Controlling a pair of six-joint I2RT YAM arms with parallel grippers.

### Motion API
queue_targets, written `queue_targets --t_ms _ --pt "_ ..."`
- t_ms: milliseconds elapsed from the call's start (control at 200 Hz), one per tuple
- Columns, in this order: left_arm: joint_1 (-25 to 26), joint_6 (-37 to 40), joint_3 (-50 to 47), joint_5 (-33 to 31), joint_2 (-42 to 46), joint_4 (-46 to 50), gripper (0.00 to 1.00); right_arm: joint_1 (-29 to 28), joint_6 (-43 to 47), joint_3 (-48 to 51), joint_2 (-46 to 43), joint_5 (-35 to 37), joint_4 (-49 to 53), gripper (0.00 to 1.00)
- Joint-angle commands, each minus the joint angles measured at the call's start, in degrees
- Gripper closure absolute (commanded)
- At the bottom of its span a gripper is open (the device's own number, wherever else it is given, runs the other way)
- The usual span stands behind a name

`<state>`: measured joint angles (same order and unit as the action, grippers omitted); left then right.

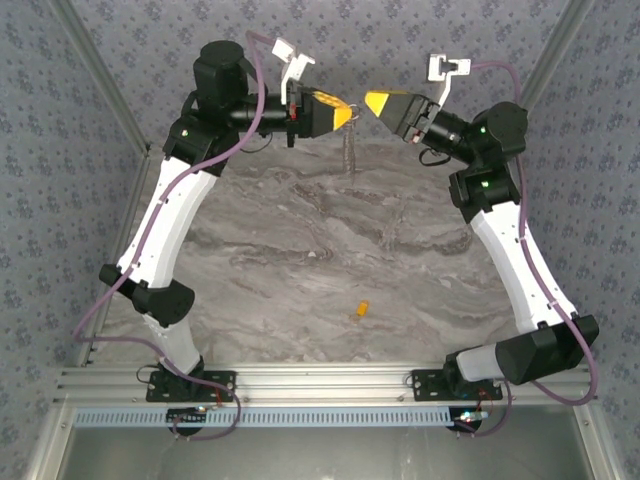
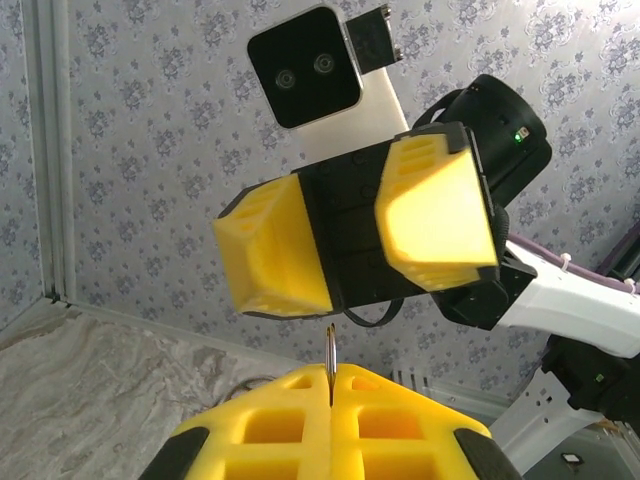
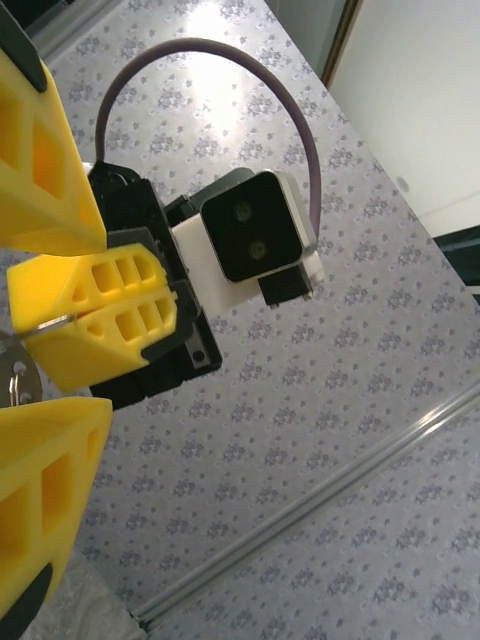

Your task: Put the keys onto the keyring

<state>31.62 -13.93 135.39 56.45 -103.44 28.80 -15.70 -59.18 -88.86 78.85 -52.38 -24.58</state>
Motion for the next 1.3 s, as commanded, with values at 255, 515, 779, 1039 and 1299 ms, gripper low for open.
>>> queue_targets --t_ms 255,515,779,1039,1299 --pt "-0.21 0.72 3.01 2.61 -0.76 0.57 1.00 -2.04 2.67 -2.26 -0.04 -3.67 3.03 0.63" --pt "-0.07 0.73 2.93 2.67 -0.89 0.90 1.00 -2.40 3.22 -1.32 -0.81 -4.21 3.74 0.76" --pt "-0.08 0.24 2.99 2.70 -0.89 0.28 1.00 -2.84 3.98 -1.13 -1.26 -4.44 4.80 0.98" --pt "-0.45 -1.63 1.86 -2.90 0.41 -0.75 0.68 0.16 -0.27 2.92 -2.68 0.73 -2.83 1.00" --pt "-4.18 -23.71 -24.30 -15.17 11.81 -33.36 0.53 1.99 -6.35 5.53 -2.58 6.55 -13.62 1.00"
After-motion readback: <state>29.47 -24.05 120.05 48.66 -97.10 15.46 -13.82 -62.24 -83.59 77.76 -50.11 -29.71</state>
